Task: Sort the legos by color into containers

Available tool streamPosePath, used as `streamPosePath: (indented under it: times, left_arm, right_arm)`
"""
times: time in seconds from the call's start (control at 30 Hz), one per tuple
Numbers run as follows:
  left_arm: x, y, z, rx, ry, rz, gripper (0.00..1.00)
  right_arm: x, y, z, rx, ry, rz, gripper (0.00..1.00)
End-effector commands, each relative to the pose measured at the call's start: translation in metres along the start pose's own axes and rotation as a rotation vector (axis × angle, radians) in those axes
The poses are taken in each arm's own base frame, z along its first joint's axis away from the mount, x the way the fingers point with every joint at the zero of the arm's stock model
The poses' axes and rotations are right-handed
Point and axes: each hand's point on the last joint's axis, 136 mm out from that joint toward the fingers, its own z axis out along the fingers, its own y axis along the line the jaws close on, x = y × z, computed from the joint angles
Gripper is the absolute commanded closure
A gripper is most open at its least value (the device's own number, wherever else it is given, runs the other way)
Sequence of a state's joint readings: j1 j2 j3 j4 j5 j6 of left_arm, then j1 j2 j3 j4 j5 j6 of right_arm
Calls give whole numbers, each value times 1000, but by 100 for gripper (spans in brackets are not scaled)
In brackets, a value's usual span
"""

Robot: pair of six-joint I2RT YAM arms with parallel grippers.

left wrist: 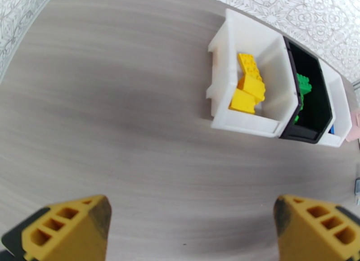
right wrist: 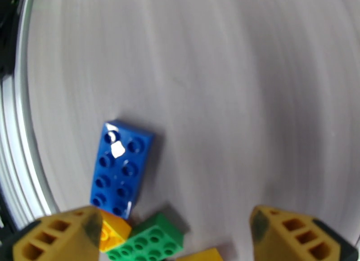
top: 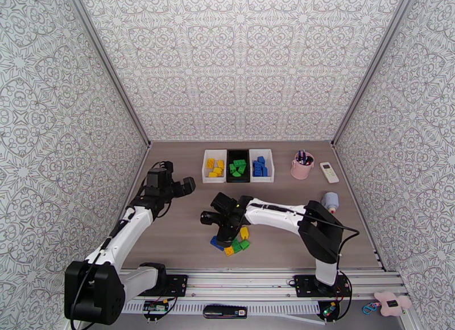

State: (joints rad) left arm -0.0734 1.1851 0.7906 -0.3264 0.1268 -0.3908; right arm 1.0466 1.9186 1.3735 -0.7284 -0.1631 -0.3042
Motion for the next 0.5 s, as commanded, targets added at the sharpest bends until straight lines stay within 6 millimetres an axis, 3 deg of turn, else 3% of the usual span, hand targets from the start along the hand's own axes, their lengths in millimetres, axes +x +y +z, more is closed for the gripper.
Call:
streamPosePath:
  times: [0.0,0.27,0.47]
  left_arm:
    - [-3,-1,-3,6,18,-28,0]
    - [-4,1,-4,2,17,-25,0]
    - [-4,2,-5,0,18,-16,0]
  right_arm:
    - [-1,9,3,-66,41,-50,10]
    - [-3,-3,26,-43,90,-40,11]
    - [-4,-29,24,23,75,66,15]
